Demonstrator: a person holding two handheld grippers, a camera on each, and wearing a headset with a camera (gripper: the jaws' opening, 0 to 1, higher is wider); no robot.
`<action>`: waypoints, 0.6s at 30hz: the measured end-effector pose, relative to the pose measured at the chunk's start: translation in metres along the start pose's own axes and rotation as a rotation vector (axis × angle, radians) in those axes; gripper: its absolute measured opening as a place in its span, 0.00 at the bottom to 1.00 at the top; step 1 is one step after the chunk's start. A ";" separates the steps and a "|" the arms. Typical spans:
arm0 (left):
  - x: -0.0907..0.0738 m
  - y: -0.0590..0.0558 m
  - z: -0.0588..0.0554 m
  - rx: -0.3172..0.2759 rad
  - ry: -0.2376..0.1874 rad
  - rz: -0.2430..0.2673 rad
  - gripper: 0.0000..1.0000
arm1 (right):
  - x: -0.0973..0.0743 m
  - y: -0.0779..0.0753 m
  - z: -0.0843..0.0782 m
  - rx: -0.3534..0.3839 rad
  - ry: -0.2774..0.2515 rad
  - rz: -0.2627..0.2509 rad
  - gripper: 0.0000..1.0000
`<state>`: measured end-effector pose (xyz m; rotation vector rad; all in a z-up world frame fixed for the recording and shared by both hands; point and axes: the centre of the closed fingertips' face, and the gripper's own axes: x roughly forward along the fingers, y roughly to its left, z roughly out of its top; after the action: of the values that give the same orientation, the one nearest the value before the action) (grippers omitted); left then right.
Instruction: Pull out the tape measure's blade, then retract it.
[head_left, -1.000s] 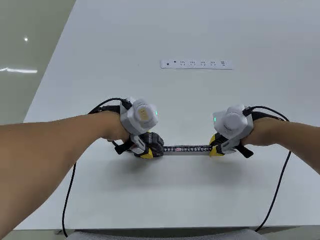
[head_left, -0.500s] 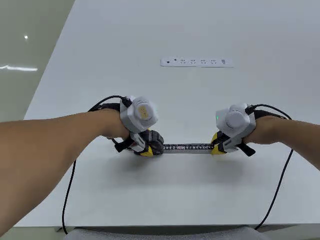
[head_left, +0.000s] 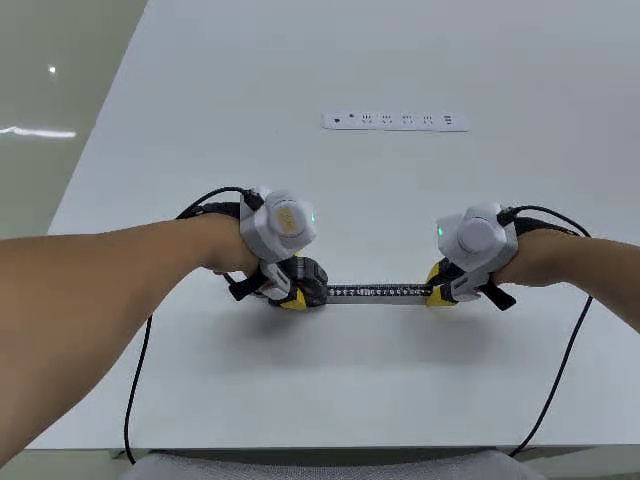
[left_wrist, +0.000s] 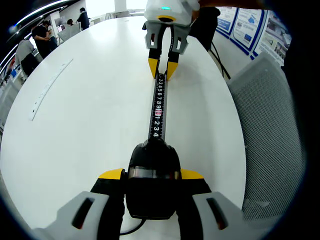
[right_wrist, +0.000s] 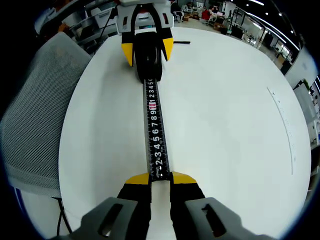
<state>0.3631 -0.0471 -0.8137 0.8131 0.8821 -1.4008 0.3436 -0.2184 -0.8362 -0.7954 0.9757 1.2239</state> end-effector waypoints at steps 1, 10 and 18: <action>0.000 0.000 0.000 0.000 0.000 0.000 0.36 | 0.000 0.000 0.000 0.000 0.001 0.001 0.12; -0.001 0.000 0.000 -0.001 -0.004 0.006 0.36 | -0.003 0.002 0.001 -0.006 0.006 0.001 0.12; 0.000 0.001 0.001 -0.003 -0.008 0.009 0.36 | -0.006 0.002 -0.002 0.001 0.011 -0.002 0.12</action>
<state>0.3644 -0.0475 -0.8132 0.8077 0.8727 -1.3941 0.3410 -0.2227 -0.8315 -0.8027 0.9837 1.2188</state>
